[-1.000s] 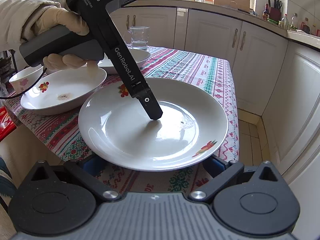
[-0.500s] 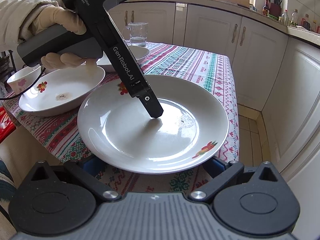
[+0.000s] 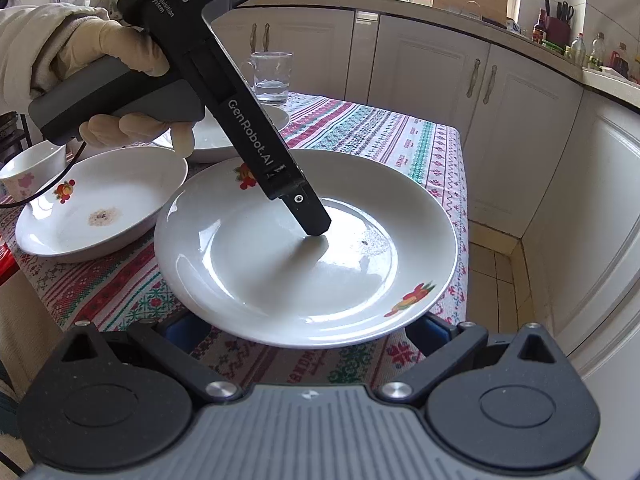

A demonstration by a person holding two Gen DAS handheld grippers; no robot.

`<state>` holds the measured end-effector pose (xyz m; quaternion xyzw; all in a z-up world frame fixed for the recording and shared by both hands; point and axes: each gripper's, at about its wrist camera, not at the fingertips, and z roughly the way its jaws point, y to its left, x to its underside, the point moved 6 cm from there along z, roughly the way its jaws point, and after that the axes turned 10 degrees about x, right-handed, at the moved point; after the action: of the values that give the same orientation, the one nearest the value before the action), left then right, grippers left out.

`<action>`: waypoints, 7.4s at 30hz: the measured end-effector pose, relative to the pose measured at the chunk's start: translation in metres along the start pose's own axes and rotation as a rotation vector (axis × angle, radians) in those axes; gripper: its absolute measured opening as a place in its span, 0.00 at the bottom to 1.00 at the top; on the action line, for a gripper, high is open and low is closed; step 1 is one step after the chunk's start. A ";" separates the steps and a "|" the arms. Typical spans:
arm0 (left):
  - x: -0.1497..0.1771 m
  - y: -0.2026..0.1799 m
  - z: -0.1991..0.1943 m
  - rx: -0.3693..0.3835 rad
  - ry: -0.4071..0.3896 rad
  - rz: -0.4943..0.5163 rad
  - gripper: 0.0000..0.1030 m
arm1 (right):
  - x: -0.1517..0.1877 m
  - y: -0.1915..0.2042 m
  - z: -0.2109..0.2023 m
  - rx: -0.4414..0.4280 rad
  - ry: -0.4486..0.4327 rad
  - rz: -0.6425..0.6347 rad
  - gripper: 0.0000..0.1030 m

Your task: Organize plates and bowls

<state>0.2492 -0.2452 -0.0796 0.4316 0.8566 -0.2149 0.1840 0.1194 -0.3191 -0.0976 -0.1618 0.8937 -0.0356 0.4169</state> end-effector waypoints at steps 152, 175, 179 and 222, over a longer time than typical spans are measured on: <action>0.152 0.069 -0.103 -0.085 0.096 -0.168 0.75 | -0.022 0.168 0.000 -0.319 -0.070 -0.188 1.00; 0.138 0.058 -0.116 -0.081 0.051 -0.157 0.71 | -0.034 0.152 -0.011 -0.327 -0.053 -0.199 1.00; 0.129 0.053 -0.118 -0.084 0.040 -0.143 0.71 | -0.038 0.144 -0.015 -0.320 -0.060 -0.202 1.00; -0.023 0.012 -0.008 0.061 0.045 0.046 0.73 | -0.019 -0.003 -0.009 -0.113 -0.016 -0.026 1.00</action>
<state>0.2706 -0.2500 -0.0642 0.4611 0.8435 -0.2268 0.1564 0.1251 -0.3162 -0.0773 -0.1969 0.8889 0.0107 0.4135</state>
